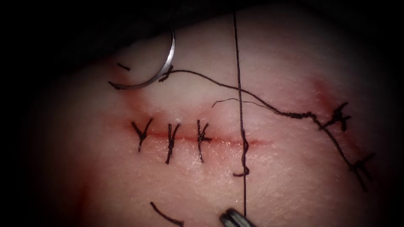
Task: Wound Closure
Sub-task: Pull tail through loops and downward with right end-effector and pull updward with left grasper to tighten knot, then wrap thread one time, clockwise, around right needle holder
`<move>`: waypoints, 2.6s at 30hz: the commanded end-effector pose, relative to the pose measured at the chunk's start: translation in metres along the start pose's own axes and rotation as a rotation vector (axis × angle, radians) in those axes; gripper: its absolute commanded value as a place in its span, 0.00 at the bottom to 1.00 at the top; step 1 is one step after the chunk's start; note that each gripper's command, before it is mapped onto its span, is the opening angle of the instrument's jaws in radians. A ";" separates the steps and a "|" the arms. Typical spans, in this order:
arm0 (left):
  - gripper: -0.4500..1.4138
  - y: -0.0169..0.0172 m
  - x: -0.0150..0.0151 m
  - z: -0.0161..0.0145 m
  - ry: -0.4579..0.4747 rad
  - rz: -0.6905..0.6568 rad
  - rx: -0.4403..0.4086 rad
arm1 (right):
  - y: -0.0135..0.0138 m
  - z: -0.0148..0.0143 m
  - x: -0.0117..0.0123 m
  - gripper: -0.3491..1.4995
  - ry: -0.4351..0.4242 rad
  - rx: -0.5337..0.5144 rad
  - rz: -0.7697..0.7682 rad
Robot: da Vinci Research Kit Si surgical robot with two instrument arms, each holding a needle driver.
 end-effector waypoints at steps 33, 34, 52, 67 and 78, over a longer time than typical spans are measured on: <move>0.00 -0.0073 -0.0070 0.0095 0.010 0.004 0.155 | -0.0061 -0.0023 -0.0052 0.00 -0.054 0.055 0.035; 0.00 -0.0068 -0.0071 0.0091 0.009 0.001 0.143 | -0.0059 -0.0021 -0.0050 0.00 -0.037 0.057 0.040; 0.00 0.0084 0.0000 -0.0098 -0.063 0.016 -0.094 | 0.0021 -0.0021 0.0022 0.94 0.059 0.177 0.121; 0.00 0.0199 0.0056 -0.0183 -0.103 0.059 -0.110 | 0.0051 0.0055 0.0068 0.77 0.061 0.237 0.164; 0.00 0.0233 0.0050 -0.0182 -0.070 0.090 -0.122 | 0.0087 0.0130 0.0046 0.00 0.027 0.255 0.110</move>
